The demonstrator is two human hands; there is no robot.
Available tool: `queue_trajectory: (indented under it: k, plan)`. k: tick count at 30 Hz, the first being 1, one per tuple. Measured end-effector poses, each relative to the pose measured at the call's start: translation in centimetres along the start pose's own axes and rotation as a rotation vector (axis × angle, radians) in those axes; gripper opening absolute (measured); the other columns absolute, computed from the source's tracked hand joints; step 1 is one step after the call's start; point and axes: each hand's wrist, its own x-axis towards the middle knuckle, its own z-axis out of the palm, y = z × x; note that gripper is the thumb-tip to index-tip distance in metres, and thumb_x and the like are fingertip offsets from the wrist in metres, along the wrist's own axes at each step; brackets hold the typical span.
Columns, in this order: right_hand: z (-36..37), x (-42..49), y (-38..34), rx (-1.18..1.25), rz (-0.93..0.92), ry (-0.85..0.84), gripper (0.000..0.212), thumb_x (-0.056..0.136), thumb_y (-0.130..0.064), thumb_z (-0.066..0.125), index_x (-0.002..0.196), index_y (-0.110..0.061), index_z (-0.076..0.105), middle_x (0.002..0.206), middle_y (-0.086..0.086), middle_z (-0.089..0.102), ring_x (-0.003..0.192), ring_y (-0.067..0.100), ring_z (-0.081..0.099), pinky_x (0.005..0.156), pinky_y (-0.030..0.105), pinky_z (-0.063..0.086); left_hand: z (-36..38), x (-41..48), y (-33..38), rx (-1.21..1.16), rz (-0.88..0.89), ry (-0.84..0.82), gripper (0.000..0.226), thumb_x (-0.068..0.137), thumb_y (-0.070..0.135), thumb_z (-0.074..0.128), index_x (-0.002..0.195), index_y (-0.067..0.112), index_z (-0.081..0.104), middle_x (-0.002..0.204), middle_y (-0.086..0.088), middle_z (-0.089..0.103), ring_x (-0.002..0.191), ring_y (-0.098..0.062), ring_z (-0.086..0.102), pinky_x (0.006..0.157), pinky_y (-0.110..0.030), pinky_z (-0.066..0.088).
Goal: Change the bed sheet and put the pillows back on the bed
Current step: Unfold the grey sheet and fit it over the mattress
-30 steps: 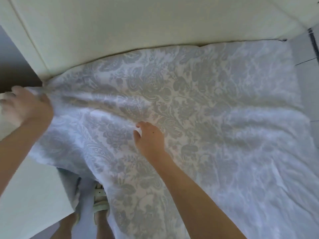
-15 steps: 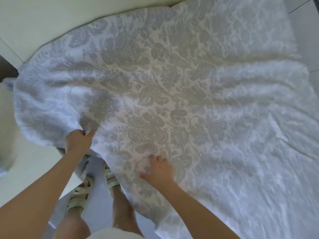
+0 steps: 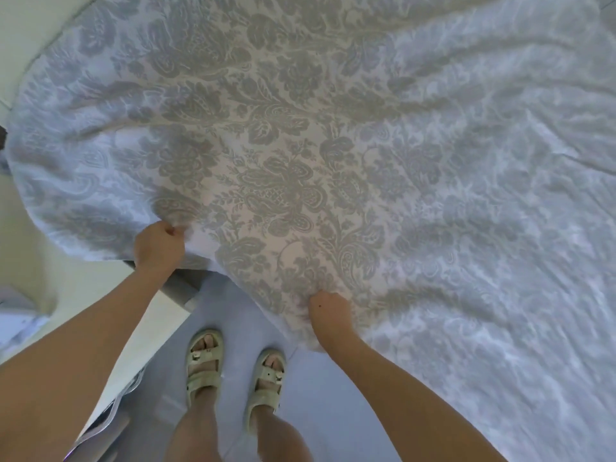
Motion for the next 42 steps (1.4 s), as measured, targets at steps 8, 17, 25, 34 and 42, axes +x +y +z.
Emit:
queue_trajectory:
  k: [8,17,25,34,42]
  plan:
    - [-0.5,-4.3,1.9,-0.11,-0.174,0.051,0.042,0.08,0.012,0.047,0.055,-0.017,0.029,0.053,-0.004,0.027,0.048,0.007,0.024,0.044,0.02,0.018,-1.9,-3.6,-1.0,0.166,0.048,0.029,0.017,0.089,0.004,0.045,0.084,-0.002,0.061,0.081,-0.02,0.059,0.076,-0.035,0.052,0.068,-0.036,0.041]
    - [3.4,-5.5,3.5,0.134,-0.128,0.011,0.027,0.088,0.003,0.044,0.07,-0.016,0.042,0.061,-0.002,0.036,0.057,0.013,0.038,0.045,0.02,0.021,0.0,-7.4,-0.5,0.283,-0.054,-0.034,0.028,0.093,0.005,0.042,0.113,-0.01,0.055,0.111,-0.03,0.059,0.104,-0.046,0.056,0.084,-0.05,0.044]
    - [8.7,-7.0,8.6,0.876,0.689,0.165,0.048,0.097,-0.049,0.036,0.076,-0.011,0.056,0.067,0.0,0.053,0.063,0.018,0.054,0.057,0.025,0.039,4.1,-9.0,3.7,0.36,0.493,0.079,0.013,0.087,0.003,0.054,0.094,-0.007,0.052,0.086,-0.029,0.056,0.079,-0.044,0.055,0.066,-0.045,0.042]
    - [18.3,-12.1,13.9,2.122,1.442,-0.078,0.032,0.096,-0.036,0.05,0.11,-0.007,0.047,0.094,0.014,0.054,0.089,0.032,0.059,0.05,0.033,0.054,14.2,-13.6,10.9,0.465,1.138,-0.321,0.033,0.079,-0.003,0.061,0.112,0.0,0.064,0.111,-0.018,0.064,0.1,-0.04,0.057,0.077,-0.045,0.05]
    - [22.6,-12.8,13.9,2.131,1.441,0.205,0.022,0.093,-0.016,0.056,0.072,-0.009,0.054,0.065,0.006,0.06,0.05,0.016,0.058,0.048,0.023,0.048,17.5,-13.4,11.1,0.784,1.089,-0.523,0.039,0.096,0.017,0.042,0.133,0.009,0.052,0.137,-0.011,0.052,0.125,-0.036,0.045,0.1,-0.043,0.039]
